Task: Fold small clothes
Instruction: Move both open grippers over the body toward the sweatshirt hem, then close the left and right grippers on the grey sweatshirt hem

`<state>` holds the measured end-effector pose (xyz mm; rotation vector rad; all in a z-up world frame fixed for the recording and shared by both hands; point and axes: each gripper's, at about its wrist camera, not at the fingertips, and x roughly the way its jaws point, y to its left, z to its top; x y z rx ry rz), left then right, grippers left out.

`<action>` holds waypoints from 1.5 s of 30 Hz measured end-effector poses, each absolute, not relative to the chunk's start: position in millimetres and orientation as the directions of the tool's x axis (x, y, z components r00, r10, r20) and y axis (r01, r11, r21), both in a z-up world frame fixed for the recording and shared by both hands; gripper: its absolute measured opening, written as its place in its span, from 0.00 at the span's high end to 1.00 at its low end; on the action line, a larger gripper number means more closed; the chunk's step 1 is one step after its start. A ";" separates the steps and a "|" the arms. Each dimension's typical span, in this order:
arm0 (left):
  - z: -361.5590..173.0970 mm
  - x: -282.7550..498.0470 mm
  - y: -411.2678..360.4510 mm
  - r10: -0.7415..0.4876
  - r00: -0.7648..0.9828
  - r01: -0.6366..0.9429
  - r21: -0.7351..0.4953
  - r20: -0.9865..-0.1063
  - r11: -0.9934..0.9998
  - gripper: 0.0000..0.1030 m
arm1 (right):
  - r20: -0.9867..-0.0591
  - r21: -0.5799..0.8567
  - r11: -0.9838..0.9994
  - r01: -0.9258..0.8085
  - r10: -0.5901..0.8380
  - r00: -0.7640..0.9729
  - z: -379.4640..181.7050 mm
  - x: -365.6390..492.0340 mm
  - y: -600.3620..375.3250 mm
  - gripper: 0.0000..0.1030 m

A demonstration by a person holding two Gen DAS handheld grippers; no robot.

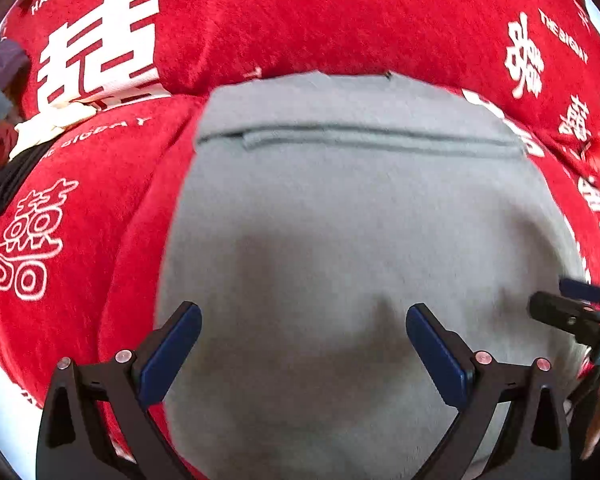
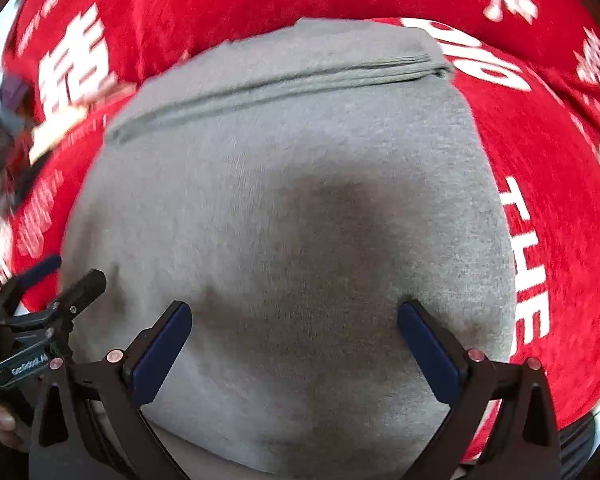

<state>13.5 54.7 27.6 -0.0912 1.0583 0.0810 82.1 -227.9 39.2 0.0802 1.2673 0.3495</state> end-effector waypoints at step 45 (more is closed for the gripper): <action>-35.5 -62.8 103.5 -0.246 0.178 -0.248 -0.285 -0.953 0.926 0.05 | -0.930 0.317 0.884 -0.343 0.361 0.073 15.5 8.8 -297.3 0.06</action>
